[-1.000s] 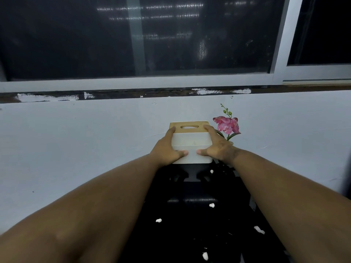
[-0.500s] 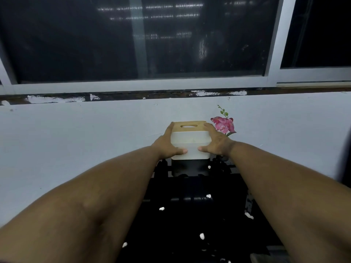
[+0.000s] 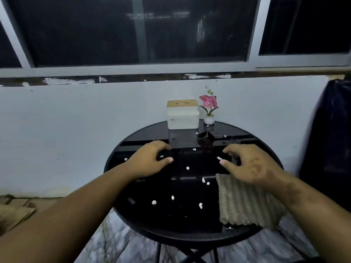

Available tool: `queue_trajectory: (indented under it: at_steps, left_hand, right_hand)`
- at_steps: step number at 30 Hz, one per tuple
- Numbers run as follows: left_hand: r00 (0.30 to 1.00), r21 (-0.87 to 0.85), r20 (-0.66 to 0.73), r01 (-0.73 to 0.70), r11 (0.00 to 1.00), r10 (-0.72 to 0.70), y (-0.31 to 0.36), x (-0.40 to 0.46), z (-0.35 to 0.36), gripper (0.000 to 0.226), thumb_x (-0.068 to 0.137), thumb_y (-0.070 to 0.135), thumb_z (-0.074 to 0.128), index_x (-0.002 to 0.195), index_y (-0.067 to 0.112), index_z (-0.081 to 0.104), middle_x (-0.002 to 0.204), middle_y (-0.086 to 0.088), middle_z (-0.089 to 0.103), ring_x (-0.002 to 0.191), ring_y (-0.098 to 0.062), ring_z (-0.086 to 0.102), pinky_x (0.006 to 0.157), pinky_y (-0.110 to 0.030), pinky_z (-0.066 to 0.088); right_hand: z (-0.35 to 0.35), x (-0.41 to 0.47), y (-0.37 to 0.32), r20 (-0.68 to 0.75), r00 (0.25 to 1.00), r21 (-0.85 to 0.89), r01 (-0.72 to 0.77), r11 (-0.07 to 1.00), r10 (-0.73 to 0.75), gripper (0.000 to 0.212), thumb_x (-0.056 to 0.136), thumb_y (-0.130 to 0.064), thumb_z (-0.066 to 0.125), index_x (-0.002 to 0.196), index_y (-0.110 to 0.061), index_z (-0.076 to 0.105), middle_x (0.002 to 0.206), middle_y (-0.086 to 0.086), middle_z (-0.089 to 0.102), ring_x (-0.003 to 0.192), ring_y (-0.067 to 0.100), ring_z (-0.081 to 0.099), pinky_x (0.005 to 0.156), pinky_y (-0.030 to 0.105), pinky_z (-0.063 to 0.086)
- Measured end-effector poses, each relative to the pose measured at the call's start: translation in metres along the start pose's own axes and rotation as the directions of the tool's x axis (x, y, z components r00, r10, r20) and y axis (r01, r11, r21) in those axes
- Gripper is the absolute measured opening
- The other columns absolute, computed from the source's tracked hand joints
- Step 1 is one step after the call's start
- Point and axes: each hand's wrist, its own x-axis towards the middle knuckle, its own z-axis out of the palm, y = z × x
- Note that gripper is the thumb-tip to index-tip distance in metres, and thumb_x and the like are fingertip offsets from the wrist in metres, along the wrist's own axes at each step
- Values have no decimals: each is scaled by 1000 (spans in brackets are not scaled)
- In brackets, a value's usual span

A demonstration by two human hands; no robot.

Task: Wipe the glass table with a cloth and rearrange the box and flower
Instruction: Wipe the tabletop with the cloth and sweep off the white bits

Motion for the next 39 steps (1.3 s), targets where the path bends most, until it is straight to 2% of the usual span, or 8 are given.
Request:
queue_trajectory:
  at_steps: [4, 7, 10, 14, 17, 21, 28, 39]
  left_hand:
    - [998, -26, 20, -55, 998, 56, 11, -36, 8, 40, 93, 40, 62, 130, 26, 59, 133, 12, 59, 122, -7, 55, 104, -25, 42]
    - [996, -10, 59, -62, 998, 63, 18, -44, 15, 43, 94, 34, 62, 135, 23, 57, 141, 8, 55, 130, -9, 51, 106, -21, 35]
    - [993, 16, 109, -42, 999, 40, 19, -44, 24, 46, 94, 35, 62, 139, 26, 54, 147, 7, 50, 139, -12, 43, 111, -24, 30]
    - [992, 81, 111, -71, 994, 62, 17, -40, 31, 45, 91, 39, 60, 133, 24, 59, 141, 5, 55, 134, -15, 46, 113, -33, 34]
    - [991, 78, 112, -84, 993, 75, 16, -31, 29, 45, 82, 45, 58, 121, 25, 64, 130, 8, 59, 123, -15, 53, 106, -38, 41]
    - [989, 0, 128, -75, 997, 74, 14, -18, 35, 49, 79, 46, 60, 122, 23, 62, 128, 8, 58, 121, -14, 53, 105, -34, 42]
    - [990, -23, 107, -92, 996, 94, 3, -10, 47, 52, 74, 58, 50, 117, 30, 57, 124, 15, 53, 118, -12, 48, 104, -46, 39]
    - [990, -31, 96, -98, 995, 101, 4, -15, 47, 52, 76, 58, 50, 119, 30, 57, 125, 15, 54, 119, -11, 49, 103, -45, 41]
  right_hand:
    - [27, -65, -2, 33, 994, -124, -102, 987, 107, 63, 81, -75, 31, 119, -33, 58, 126, -6, 55, 114, 22, 53, 99, 42, 44]
    - [49, -81, 1, 87, 982, -281, -139, 950, 169, 70, 87, -74, 22, 145, -38, 34, 160, 4, 23, 147, 31, 16, 120, 46, 10]
    - [59, -84, 7, 97, 983, -271, -127, 954, 159, 71, 92, -68, 18, 154, -36, 10, 165, 4, 0, 151, 26, -7, 120, 43, -10]
    - [49, -81, 19, 170, 974, -294, -97, 951, 152, 68, 96, -60, 20, 156, -33, 1, 165, 4, -7, 150, 25, -10, 120, 41, -10]
    - [39, -62, 34, 185, 954, -333, -164, 928, 235, 68, 95, -55, 20, 156, -32, 3, 165, 5, -6, 151, 27, -8, 120, 41, -8]
    - [36, -30, 36, 192, 926, -329, -251, 910, 325, 78, 84, -69, 17, 154, -38, 1, 164, 4, -10, 150, 31, -9, 120, 50, -5]
    - [54, -23, 25, 226, 963, -336, -64, 940, 146, 79, 88, -74, 13, 154, -35, -9, 163, 10, -14, 149, 36, -14, 120, 46, -9]
    - [53, -27, 19, 196, 970, -314, -76, 946, 143, 79, 89, -74, 18, 154, -36, -5, 164, 8, -10, 150, 32, -11, 121, 43, -8]
